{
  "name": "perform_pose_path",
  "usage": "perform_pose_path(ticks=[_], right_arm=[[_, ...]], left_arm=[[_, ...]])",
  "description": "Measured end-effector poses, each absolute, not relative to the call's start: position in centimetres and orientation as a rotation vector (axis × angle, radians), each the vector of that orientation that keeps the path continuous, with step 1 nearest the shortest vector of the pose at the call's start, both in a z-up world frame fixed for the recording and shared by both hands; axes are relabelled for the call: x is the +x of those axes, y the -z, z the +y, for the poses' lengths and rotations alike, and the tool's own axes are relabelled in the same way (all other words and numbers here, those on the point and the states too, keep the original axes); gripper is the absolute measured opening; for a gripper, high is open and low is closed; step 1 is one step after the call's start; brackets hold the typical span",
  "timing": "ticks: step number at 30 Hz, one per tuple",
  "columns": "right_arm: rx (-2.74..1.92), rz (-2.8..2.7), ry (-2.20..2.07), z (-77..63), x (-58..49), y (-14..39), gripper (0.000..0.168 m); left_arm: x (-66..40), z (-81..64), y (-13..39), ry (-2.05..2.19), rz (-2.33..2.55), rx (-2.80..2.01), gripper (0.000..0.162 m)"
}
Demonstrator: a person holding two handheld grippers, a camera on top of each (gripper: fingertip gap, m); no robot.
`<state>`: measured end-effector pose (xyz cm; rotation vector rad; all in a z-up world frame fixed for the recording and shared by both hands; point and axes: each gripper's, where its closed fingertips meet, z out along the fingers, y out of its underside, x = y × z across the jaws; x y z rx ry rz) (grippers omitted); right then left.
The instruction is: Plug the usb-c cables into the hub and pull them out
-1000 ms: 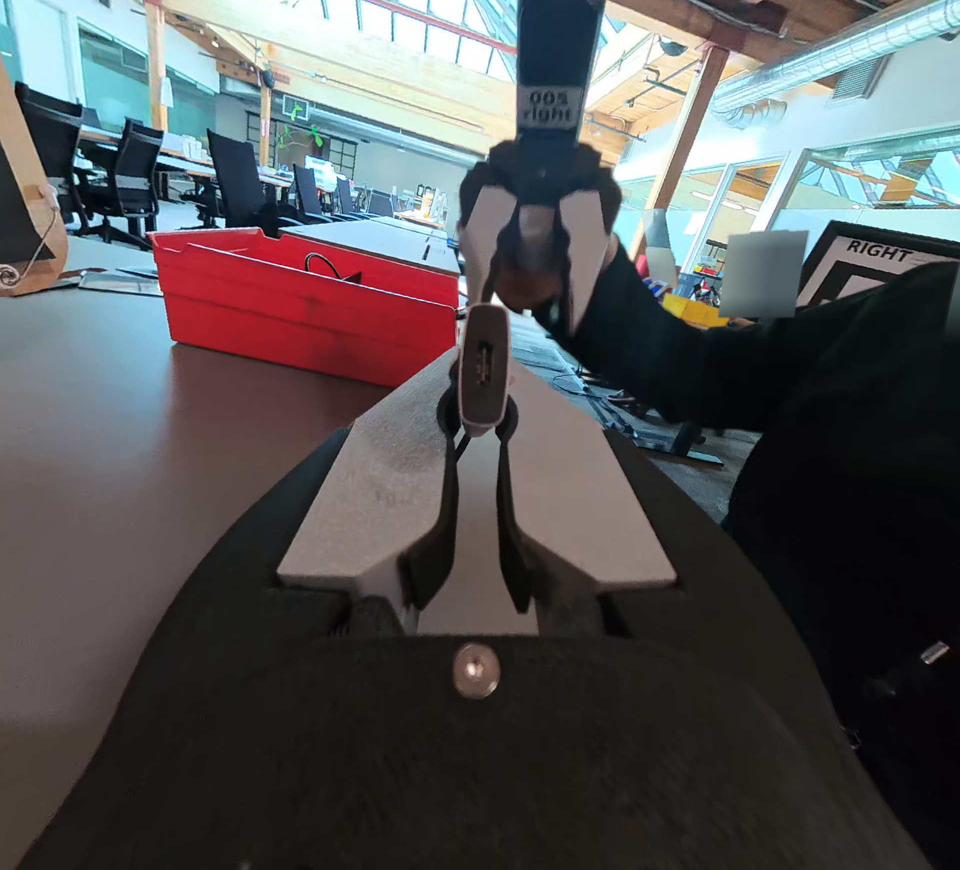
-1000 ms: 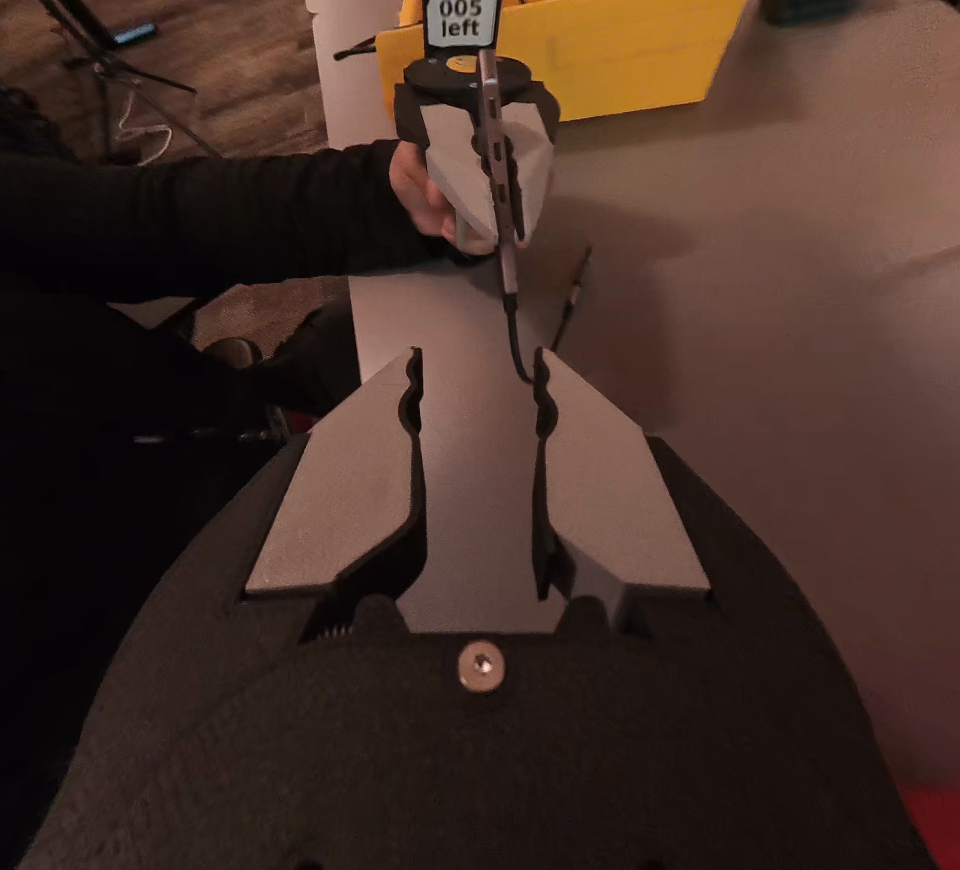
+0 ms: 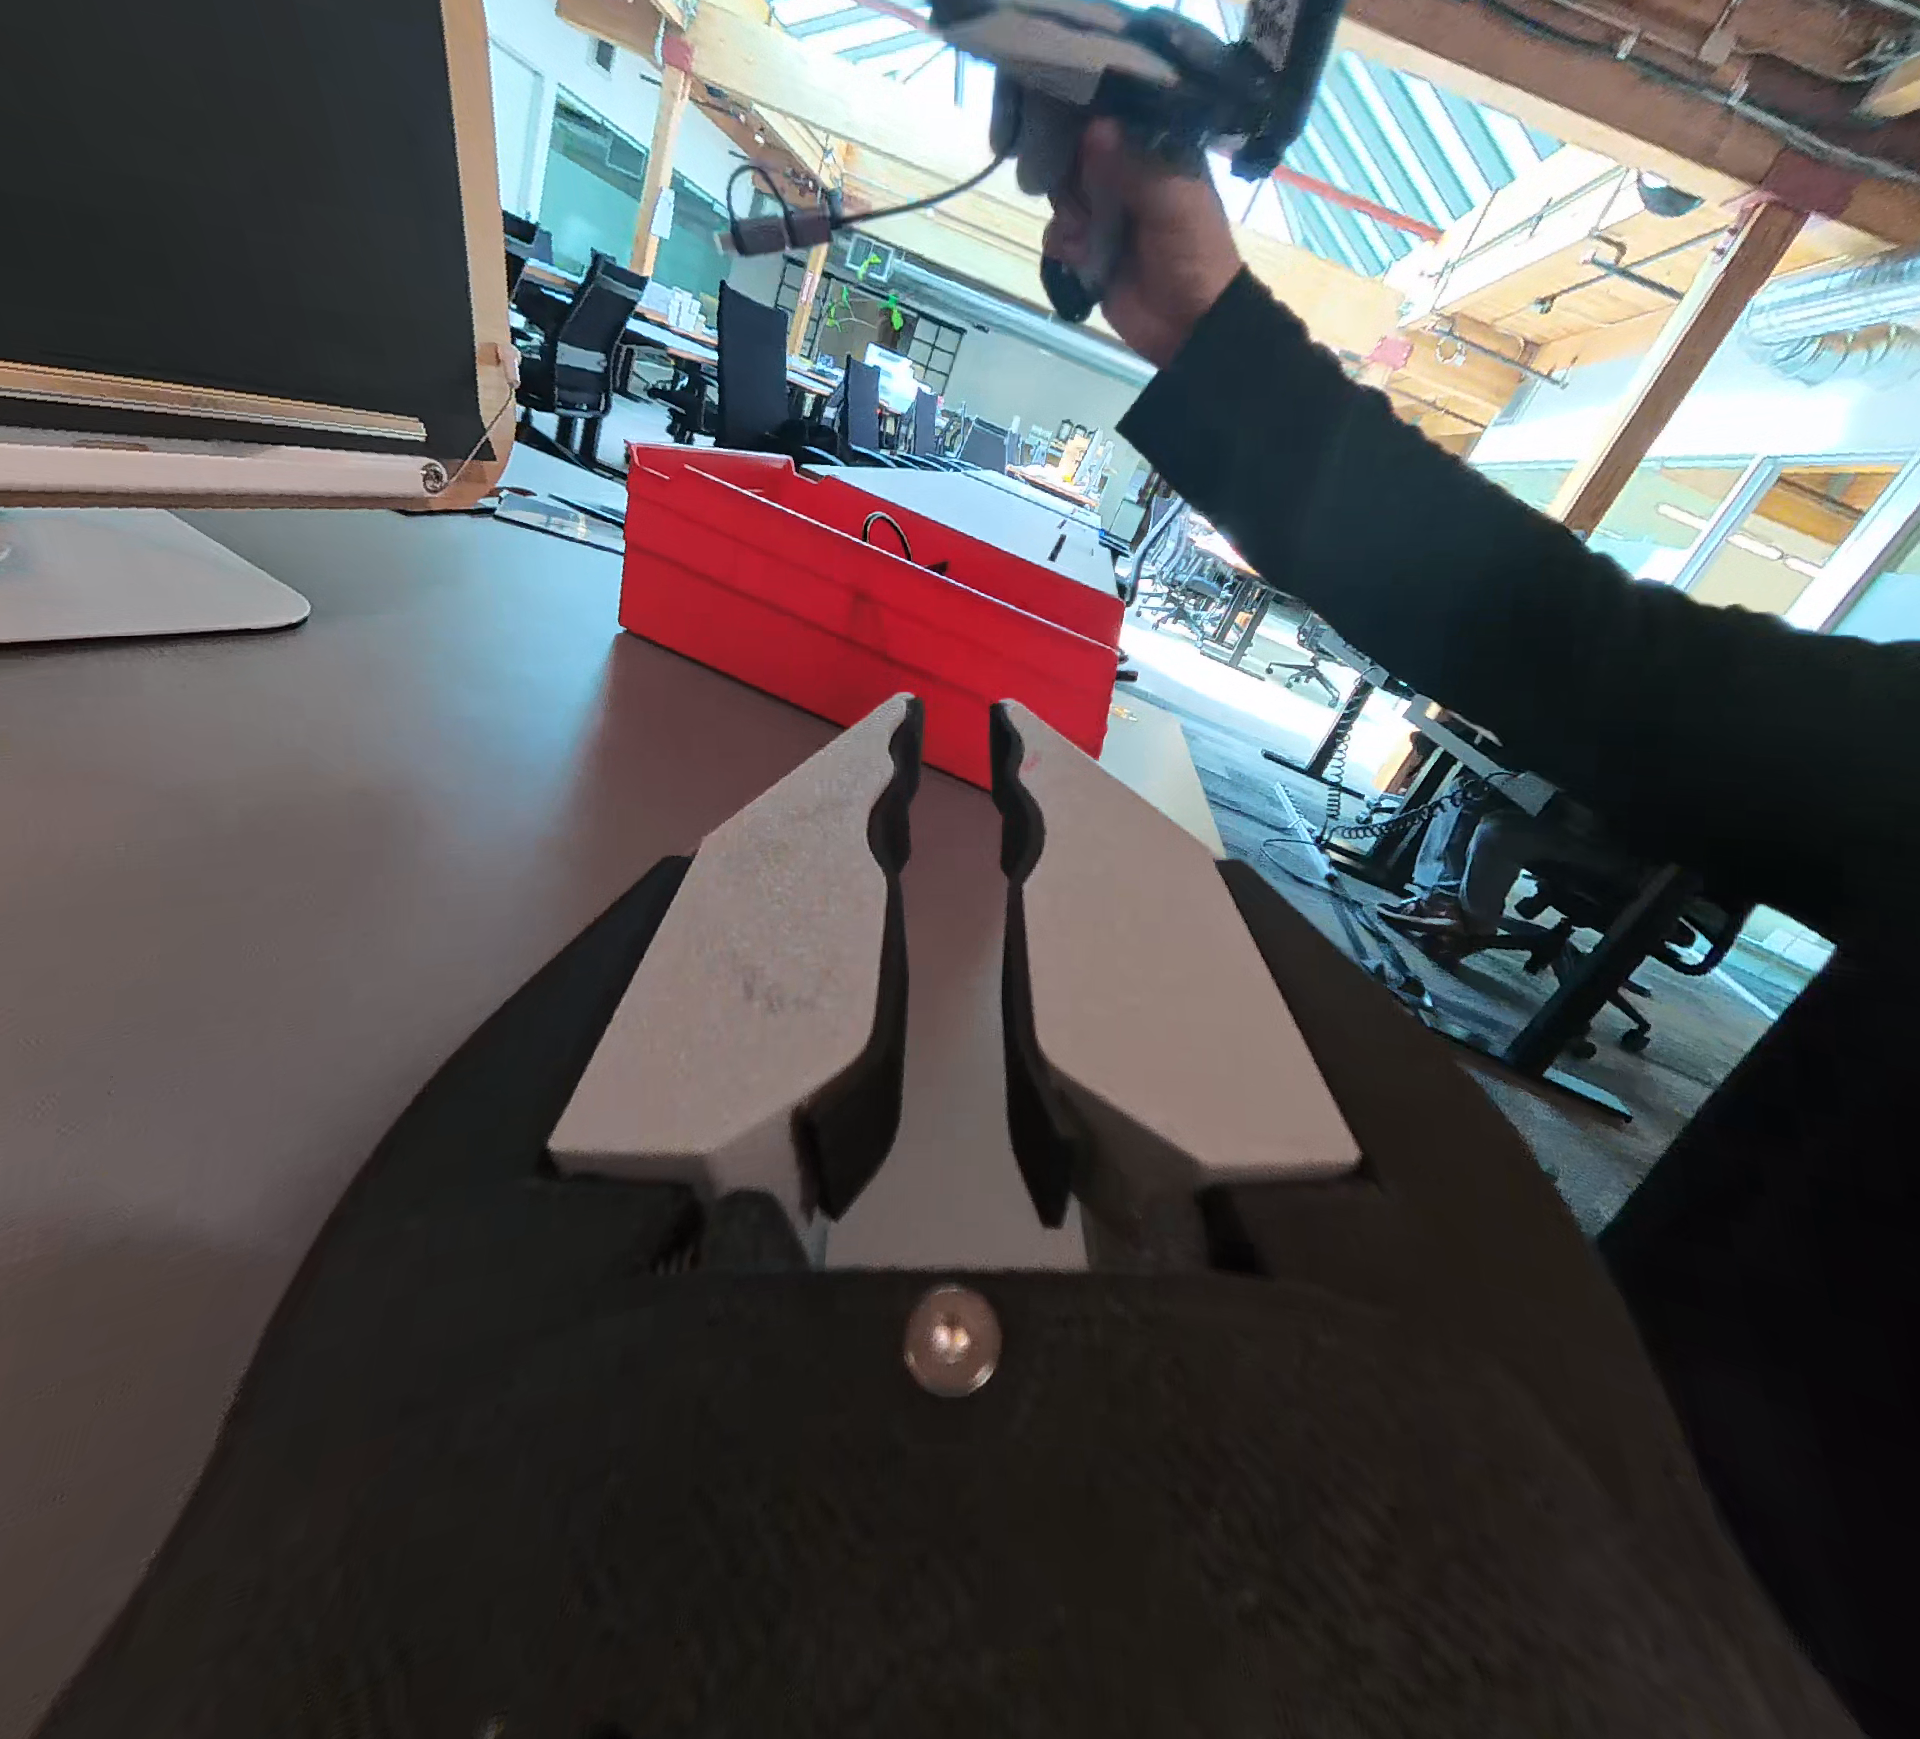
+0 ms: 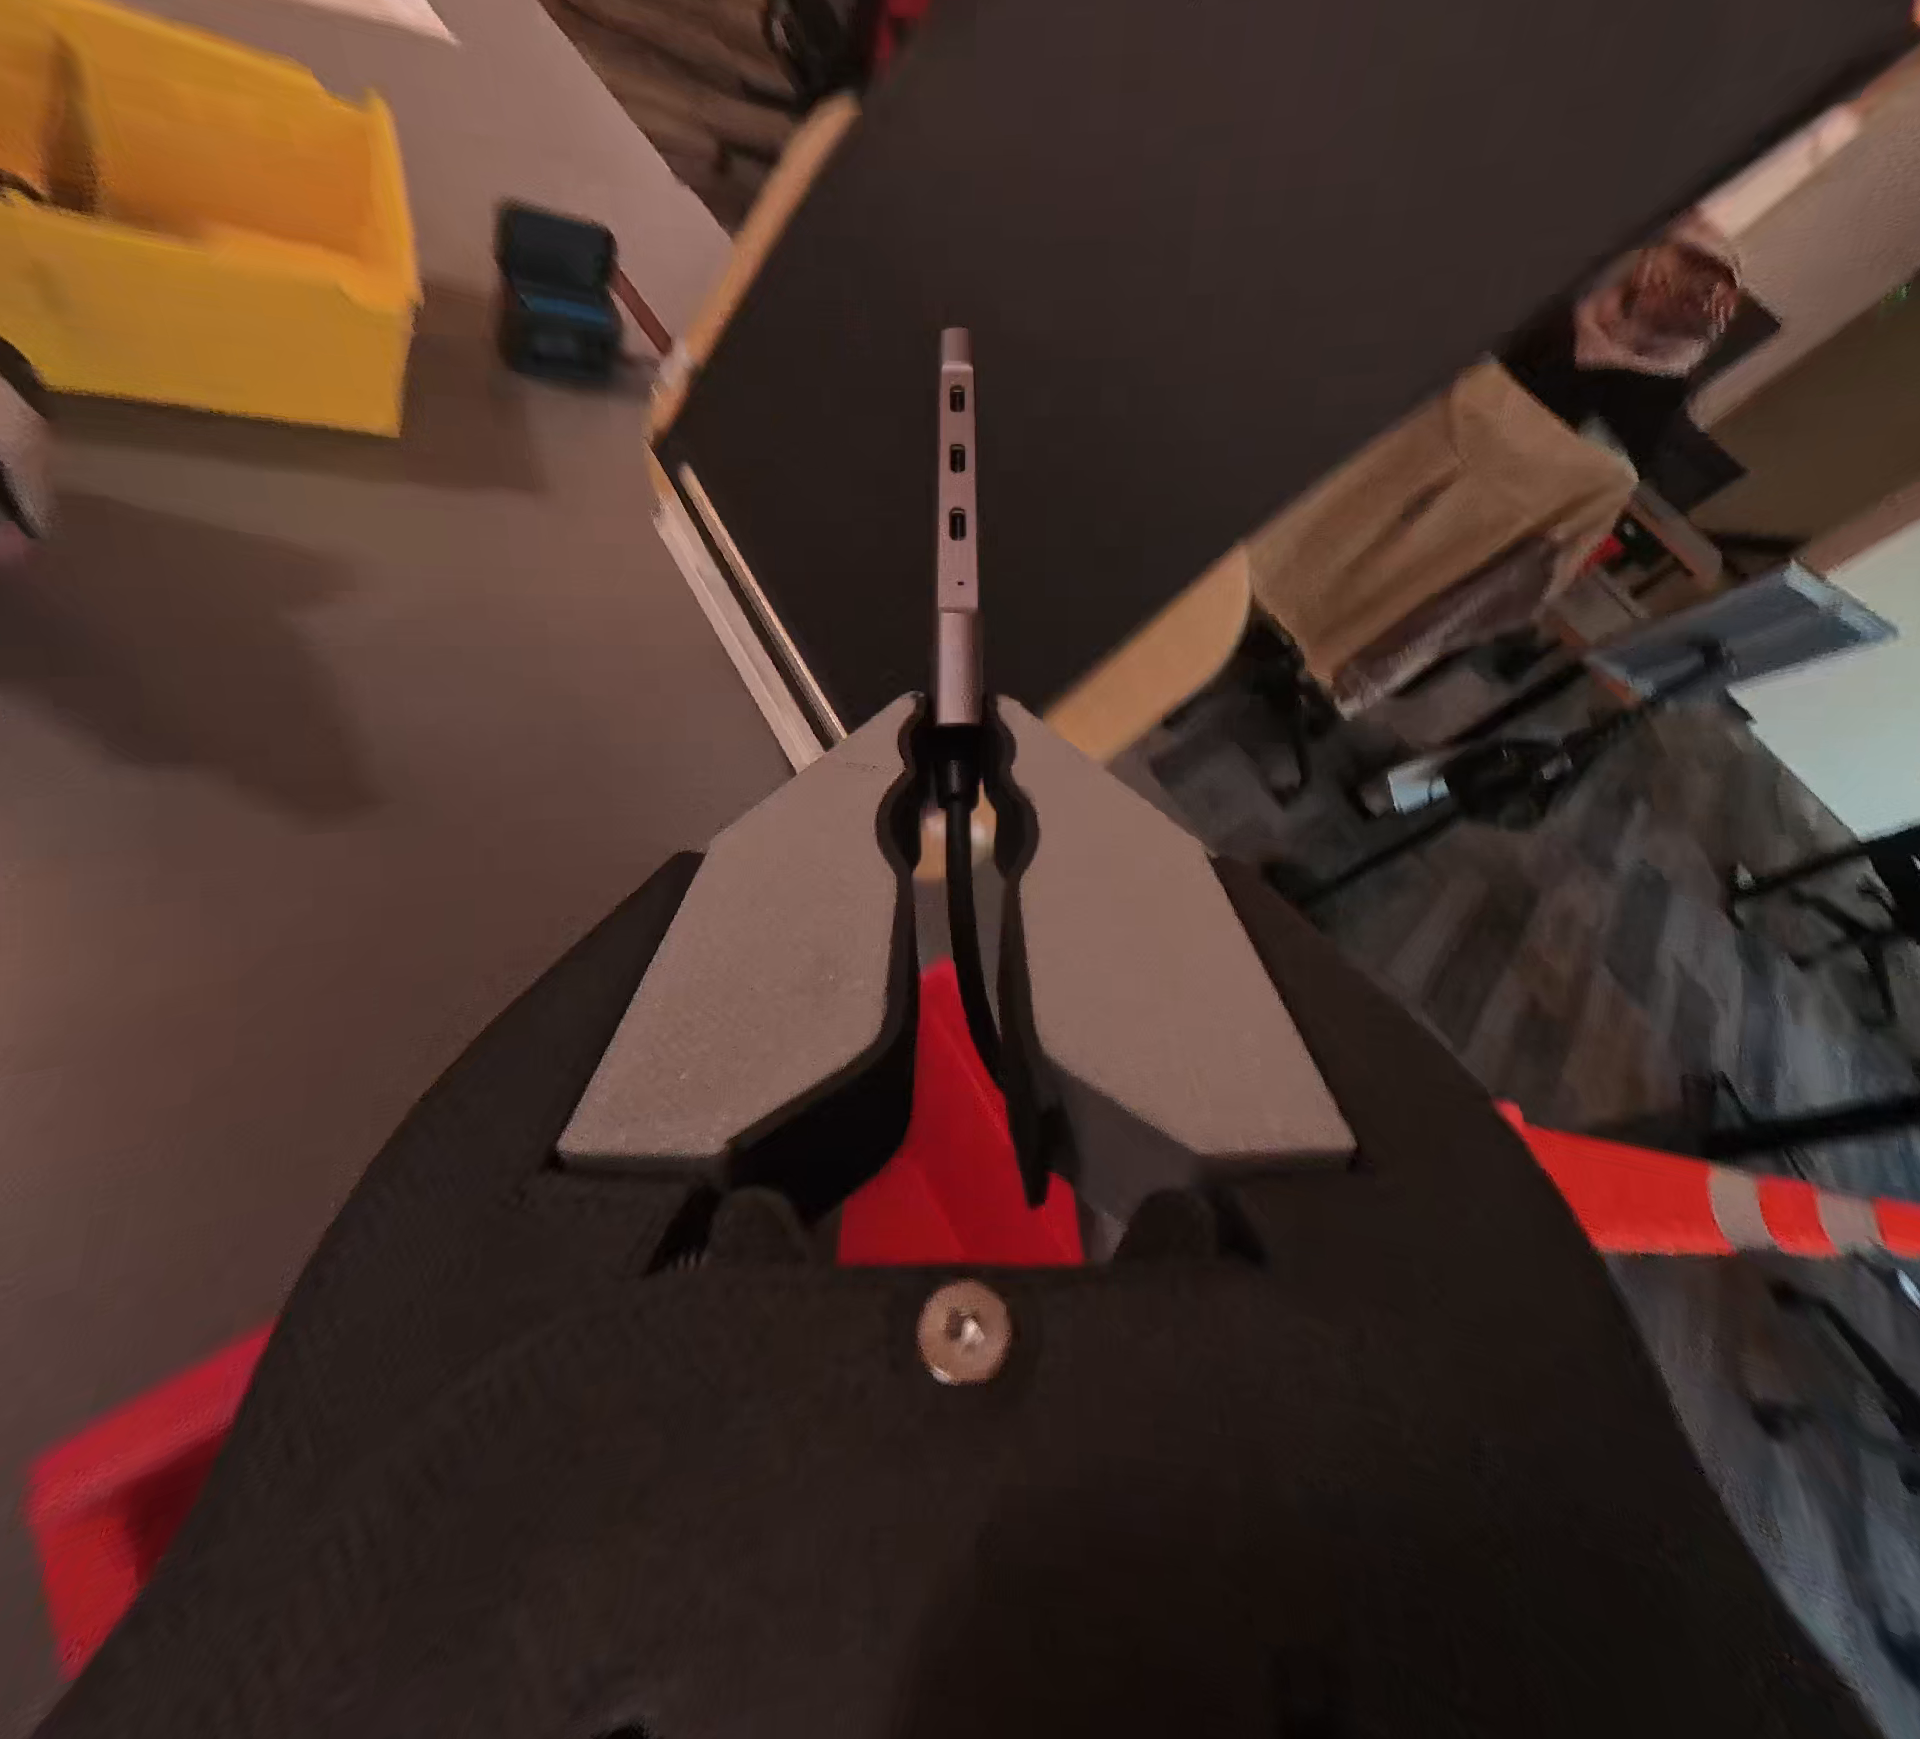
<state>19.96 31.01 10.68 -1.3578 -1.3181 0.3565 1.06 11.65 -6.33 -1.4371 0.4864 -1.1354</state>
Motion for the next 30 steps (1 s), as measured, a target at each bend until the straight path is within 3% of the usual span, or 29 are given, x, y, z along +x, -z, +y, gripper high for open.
perform_pose_path(ticks=[5, 8, 11, 14, 16, 17, 22, 26, 30], right_arm=[[-1.754, -1.384, -0.365, 34.1, 25.8, 0.6, 0.007], [-2.177, -1.217, -0.09, 37.4, 31.9, 8.2, 0.012], [-2.396, -1.148, -0.049, 36.9, 34.1, 11.7, 0.008], [-2.294, -1.111, 0.056, 37.7, 34.0, 9.4, 0.02], [-2.254, -1.103, 0.035, 37.4, 32.8, 7.5, 0.045], [-2.228, -1.098, 0.041, 37.2, 32.4, 6.5, 0.049], [-2.013, -1.053, -0.122, 34.4, 27.5, 0.9, 0.048], [-1.749, -1.127, -0.612, 26.4, 18.2, -2.5, 0.053], [-1.556, -1.198, -1.024, 18.4, 9.7, -2.4, 0.064]], left_arm=[[1.2, 11.8, 6.4, 1.141, 0.487, -1.444, 0.009], [1.5, 11.9, 6.8, 1.141, 0.5, -1.461, 0.009], [1.8, 11.8, 7.2, 1.124, 0.522, -1.482, 0.009], [1.8, 11.9, 7.6, 1.111, 0.525, -1.498, 0.009], [1.9, 12.0, 7.8, 1.119, 0.527, -1.508, 0.009], [2.0, 12.1, 7.9, 1.116, 0.53, -1.515, 0.01], [2.1, 12.1, 8.3, 1.095, 0.543, -1.533, 0.01], [2.2, 12.3, 8.5, 1.086, 0.555, -1.544, 0.01], [2.6, 12.0, 8.6, 1.068, 0.585, -1.546, 0.014]])
